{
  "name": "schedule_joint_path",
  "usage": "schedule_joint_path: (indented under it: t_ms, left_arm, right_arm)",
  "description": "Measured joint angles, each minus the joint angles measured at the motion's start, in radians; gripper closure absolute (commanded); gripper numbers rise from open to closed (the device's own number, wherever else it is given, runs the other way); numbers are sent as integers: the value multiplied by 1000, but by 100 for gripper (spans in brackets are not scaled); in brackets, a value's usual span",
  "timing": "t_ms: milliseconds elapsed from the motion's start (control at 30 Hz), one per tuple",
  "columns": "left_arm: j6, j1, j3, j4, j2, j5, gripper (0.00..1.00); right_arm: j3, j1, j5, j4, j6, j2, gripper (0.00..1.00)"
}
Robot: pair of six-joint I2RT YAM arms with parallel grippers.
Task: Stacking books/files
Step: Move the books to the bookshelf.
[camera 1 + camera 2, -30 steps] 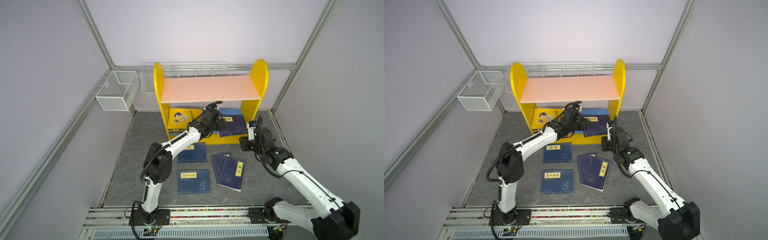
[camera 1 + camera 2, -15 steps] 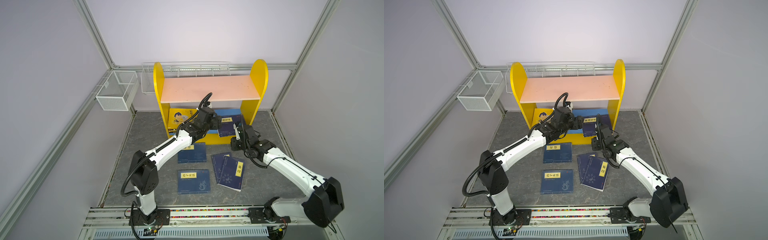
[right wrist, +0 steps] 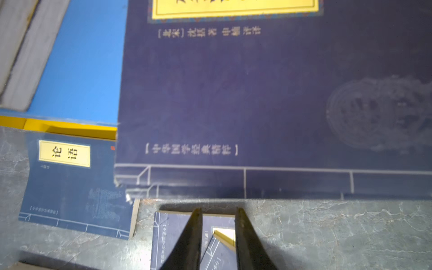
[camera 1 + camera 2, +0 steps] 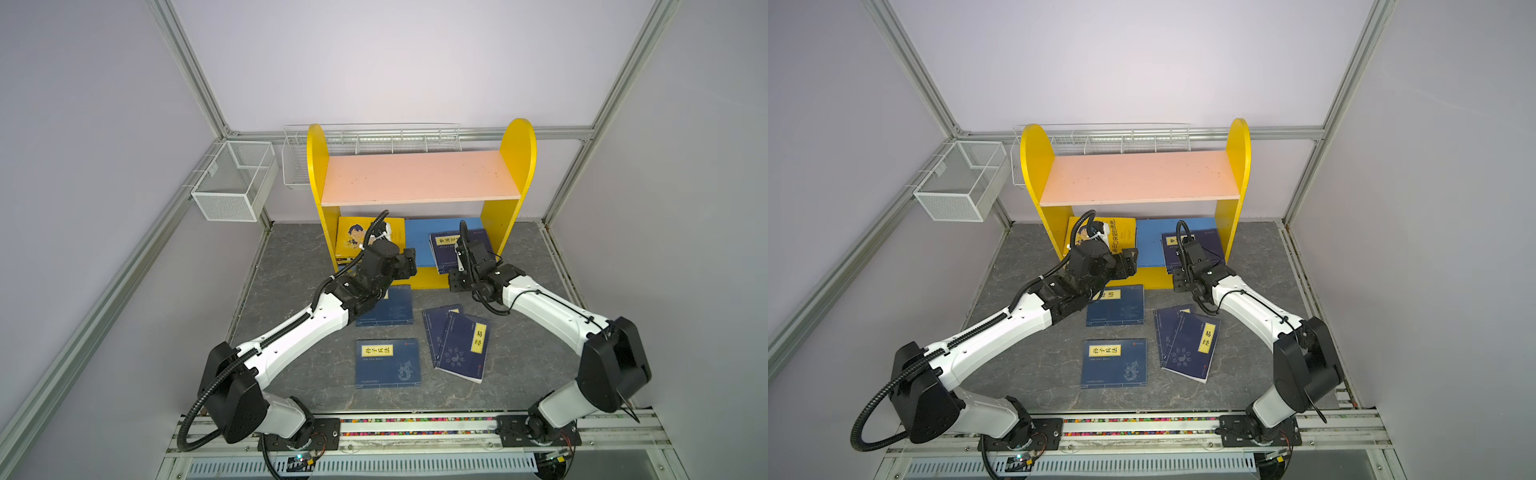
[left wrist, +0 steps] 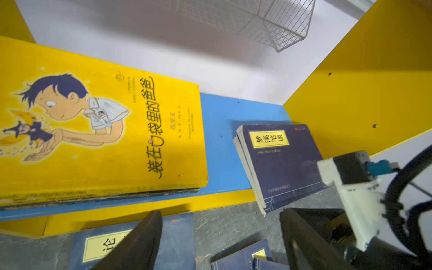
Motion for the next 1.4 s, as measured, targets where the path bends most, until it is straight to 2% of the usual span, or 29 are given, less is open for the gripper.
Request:
schedule_joint_path:
  t_ms: [467,1133,1300,1400]
  left_arm:
    - [-14,0,-16,-10,-5,-17,20]
    - [-6,0,-15,-11,22,21,20]
    - [49,-2,-15,-14,50,68,20]
    - [116,-10,-15,-14,61,114,20]
  right_arm:
    - [30,-58,-8,8,-8,19,71]
    - [89,-80,-19,38,-26,75,70]
    - [88,-80,-26,40,-27,76,69]
    - [46,-80,-26,45,-24,29,65]
